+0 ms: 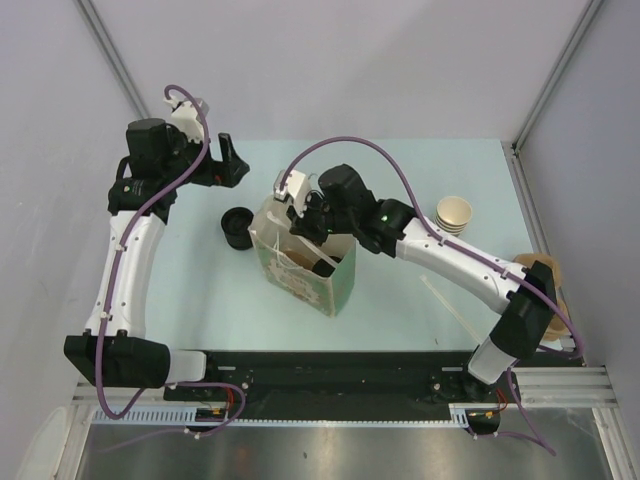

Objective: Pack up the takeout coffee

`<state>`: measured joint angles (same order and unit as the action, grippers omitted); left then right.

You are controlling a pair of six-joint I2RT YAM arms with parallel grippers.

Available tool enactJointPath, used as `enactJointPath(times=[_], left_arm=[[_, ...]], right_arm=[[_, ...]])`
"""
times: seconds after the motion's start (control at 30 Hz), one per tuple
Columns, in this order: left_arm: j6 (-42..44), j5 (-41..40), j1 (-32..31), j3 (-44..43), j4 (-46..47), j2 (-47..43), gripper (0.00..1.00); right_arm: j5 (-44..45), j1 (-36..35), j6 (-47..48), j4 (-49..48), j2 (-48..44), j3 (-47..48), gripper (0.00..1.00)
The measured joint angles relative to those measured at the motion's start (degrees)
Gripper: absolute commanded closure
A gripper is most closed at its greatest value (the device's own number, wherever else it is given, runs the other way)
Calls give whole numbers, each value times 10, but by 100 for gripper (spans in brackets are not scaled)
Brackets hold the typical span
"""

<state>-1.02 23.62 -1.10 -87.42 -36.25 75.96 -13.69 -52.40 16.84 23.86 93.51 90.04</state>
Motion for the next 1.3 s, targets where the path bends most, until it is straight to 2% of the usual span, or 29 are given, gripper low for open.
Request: enactJointPath(times=[0.13, 0.27, 0.37, 0.4, 0.57, 0.77, 1.03, 1.13, 1.17, 1.3], left_arm=[[0, 6, 0, 0, -3, 0, 0], [0, 8, 0, 0, -4, 0, 1], [0, 9, 0, 0, -4, 0, 0], [0, 9, 0, 0, -5, 1, 0], [0, 10, 0, 0, -12, 2, 0], [0, 11, 2, 0, -14, 2, 1], [0, 17, 3, -12, -24, 5, 0], [0, 24, 3, -28, -31, 12, 1], [0, 26, 3, -34, -33, 14, 0], [1, 42, 14, -75, -52, 32, 1]], right_arm=[[11, 0, 2, -5, 0, -2, 88], [22, 0, 4, -6, 0, -2, 81], [28, 0, 4, -6, 0, -2, 68], [29, 0, 3, -6, 0, -2, 66], [38, 0, 5, -7, 0, -2, 62], [49, 0, 8, -5, 0, 9, 61], [54, 3, 5, 5, 0, 110, 52], [53, 4, -1, 10, 0, 159, 41], [53, 4, -3, 11, 0, 171, 32], [52, 9, -9, 11, -1, 222, 20]])
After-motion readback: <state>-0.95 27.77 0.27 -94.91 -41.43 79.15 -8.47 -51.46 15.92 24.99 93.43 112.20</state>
